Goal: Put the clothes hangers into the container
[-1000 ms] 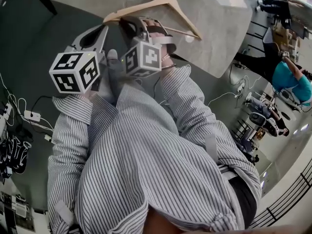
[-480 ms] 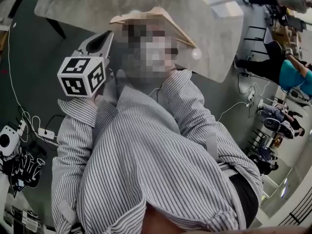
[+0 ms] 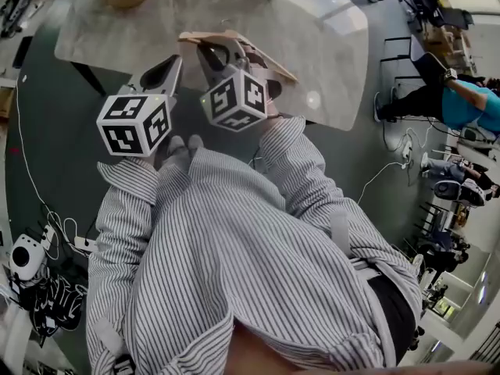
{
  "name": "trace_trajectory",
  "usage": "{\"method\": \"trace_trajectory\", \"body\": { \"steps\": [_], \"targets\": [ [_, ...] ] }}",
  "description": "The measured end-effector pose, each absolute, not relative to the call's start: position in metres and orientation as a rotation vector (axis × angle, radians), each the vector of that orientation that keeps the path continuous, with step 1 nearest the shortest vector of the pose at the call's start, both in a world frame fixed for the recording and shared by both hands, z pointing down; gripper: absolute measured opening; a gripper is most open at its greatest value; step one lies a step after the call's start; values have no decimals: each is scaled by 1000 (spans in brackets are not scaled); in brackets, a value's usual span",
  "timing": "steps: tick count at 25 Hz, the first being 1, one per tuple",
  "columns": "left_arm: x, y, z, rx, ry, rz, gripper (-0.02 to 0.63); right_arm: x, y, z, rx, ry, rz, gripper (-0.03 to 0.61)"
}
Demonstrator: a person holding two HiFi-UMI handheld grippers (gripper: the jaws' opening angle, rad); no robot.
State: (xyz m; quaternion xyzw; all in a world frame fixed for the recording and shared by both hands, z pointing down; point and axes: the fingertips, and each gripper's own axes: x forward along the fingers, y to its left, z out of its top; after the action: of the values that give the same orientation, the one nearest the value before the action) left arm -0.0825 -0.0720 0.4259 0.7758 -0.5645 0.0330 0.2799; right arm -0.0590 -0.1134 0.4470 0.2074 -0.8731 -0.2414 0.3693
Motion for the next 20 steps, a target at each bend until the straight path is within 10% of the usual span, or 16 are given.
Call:
{"method": "trace_trajectory", "body": {
  "steps": [20],
  "targets": [
    [-45, -112, 370, 2279, -1459, 25, 11, -15, -151, 361, 787, -2312, -633, 34]
  ]
}}
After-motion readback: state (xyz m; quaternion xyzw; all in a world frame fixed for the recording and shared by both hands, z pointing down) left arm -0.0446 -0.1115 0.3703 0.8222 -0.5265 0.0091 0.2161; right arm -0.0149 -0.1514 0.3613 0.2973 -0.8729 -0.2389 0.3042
